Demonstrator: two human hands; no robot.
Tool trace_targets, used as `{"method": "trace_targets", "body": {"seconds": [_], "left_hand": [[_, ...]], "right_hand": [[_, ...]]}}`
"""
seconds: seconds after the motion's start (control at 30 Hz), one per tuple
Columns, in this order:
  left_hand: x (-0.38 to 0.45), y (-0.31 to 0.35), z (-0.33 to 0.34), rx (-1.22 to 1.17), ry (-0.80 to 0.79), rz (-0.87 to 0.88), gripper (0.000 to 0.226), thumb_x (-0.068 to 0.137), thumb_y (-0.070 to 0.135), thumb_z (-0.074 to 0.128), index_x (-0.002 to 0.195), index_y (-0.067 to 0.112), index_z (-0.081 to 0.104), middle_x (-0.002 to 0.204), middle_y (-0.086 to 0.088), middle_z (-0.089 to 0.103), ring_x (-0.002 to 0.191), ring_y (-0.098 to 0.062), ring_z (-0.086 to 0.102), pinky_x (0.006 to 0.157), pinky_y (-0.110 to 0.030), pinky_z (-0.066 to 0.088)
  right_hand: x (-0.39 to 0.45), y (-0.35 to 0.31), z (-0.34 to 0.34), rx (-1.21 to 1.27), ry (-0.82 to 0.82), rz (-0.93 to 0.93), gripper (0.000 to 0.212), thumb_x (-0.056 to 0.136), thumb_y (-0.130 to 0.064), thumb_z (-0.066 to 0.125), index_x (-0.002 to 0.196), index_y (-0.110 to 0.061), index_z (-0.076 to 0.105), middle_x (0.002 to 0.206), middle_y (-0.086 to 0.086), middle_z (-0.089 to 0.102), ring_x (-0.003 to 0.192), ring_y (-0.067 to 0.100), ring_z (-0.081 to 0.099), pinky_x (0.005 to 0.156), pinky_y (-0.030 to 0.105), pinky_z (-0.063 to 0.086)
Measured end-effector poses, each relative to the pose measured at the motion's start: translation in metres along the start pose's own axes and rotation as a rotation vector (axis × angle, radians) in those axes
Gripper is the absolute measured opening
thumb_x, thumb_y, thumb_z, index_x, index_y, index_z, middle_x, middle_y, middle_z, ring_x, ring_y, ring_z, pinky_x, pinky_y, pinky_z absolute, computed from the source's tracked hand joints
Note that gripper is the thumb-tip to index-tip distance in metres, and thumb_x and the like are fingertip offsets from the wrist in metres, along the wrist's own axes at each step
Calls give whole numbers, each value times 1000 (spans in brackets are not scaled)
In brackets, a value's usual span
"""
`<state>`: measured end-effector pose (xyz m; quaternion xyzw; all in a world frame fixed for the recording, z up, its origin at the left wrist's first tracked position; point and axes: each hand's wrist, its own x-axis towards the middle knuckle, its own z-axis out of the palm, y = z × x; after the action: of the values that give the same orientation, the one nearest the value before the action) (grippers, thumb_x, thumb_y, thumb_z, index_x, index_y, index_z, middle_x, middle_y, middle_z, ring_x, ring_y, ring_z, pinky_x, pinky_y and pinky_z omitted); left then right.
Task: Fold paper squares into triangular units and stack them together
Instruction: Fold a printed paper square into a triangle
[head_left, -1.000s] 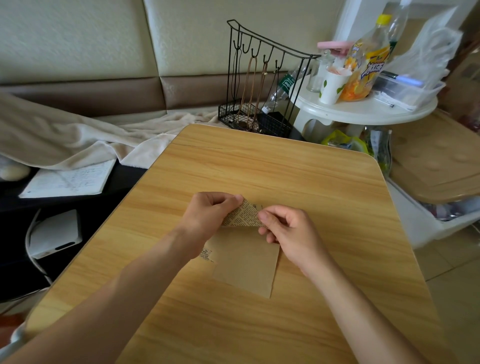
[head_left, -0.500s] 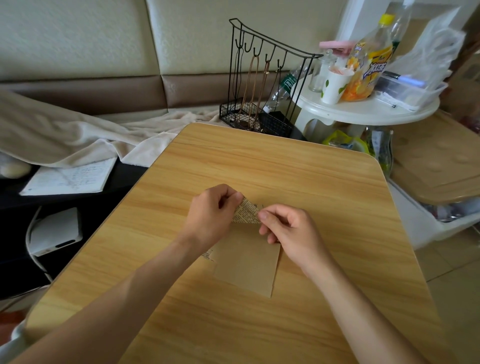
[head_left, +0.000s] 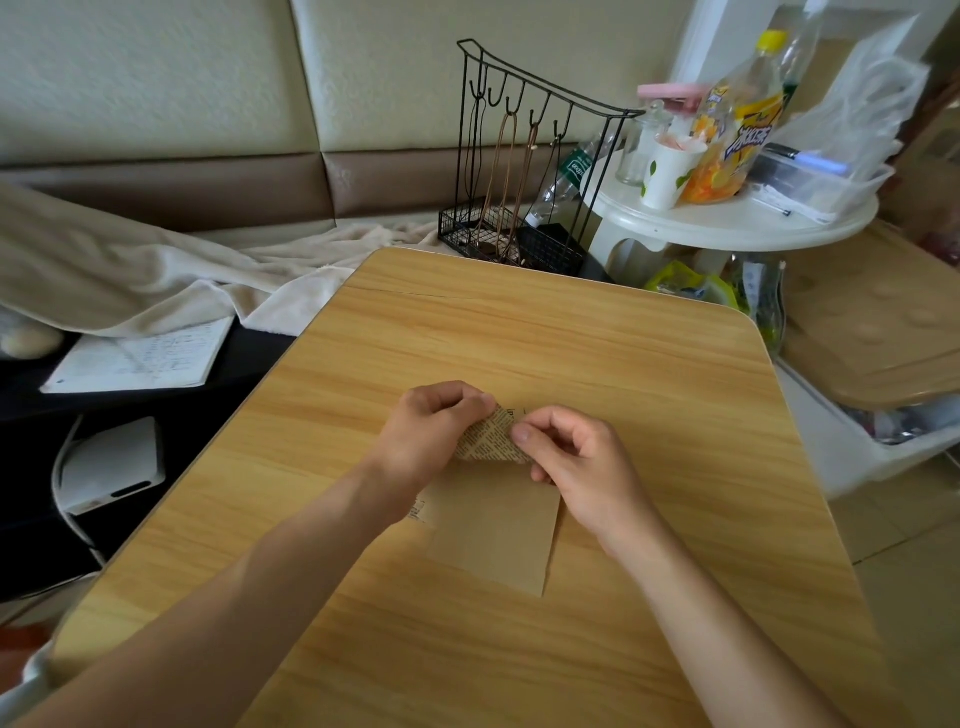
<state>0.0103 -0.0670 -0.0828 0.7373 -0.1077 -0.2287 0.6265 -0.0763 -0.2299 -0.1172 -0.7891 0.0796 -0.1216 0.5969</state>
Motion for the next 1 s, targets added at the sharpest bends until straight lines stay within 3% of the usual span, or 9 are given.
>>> {"method": "trace_targets", "body": {"seconds": [0.13,0.27,0.33,0.5,0.7,0.77,0.87,1.0], "left_hand": [[0,-1,-1,-21,-70,-1,22,97,27,68,92,6,73,78,0,66,73,-10,58,68,-21,46],[0,-2,-3,58,-81,85,15,95,27,71,88,15,75,75,5,60,68,-5,49,61,-10,40],[1,-2,-5,65,-77,104,13,94,26,73,86,15,75,75,4,59,69,-6,49,61,-11,39],[-2,-2,-2,87,-112,109,12,93,24,73,82,18,76,80,0,67,74,-6,56,67,-12,44],[-5,1,0,49,-68,75,13,93,24,71,84,17,78,92,-13,73,80,-8,62,76,-22,47],[-4,1,1,21,-26,59,14,94,23,71,85,14,77,90,-15,73,79,-12,62,79,-28,48],[-2,0,2,-25,31,41,19,96,24,70,85,10,75,78,-6,69,75,-11,60,76,-28,47],[0,0,0,-46,87,19,23,96,26,69,75,17,73,73,4,68,68,-8,60,68,-22,46]], "right_hand": [[-1,-2,0,42,-3,22,15,99,-26,68,84,-26,71,72,-6,60,65,9,60,63,25,50],[0,-6,2,40,25,54,19,98,-18,68,80,-23,70,71,-3,59,67,10,59,67,35,55],[-1,-7,2,12,18,48,17,98,-20,68,82,-24,71,71,-3,61,69,11,59,73,44,56],[-2,-7,4,-15,16,-16,15,99,-26,69,84,-25,71,69,-11,59,68,6,50,66,31,41],[-1,-5,4,-29,23,-37,14,96,-35,67,85,-27,71,69,-14,58,67,5,49,66,31,41],[-1,-5,4,-13,20,-11,19,91,-45,65,85,-28,71,68,-15,57,67,6,52,66,39,47],[0,-5,4,-12,15,36,21,88,-50,64,85,-31,72,69,-14,62,69,9,60,76,49,55],[-1,-5,3,5,22,44,20,90,-46,65,84,-28,72,71,-8,67,68,8,61,72,43,55]]}}
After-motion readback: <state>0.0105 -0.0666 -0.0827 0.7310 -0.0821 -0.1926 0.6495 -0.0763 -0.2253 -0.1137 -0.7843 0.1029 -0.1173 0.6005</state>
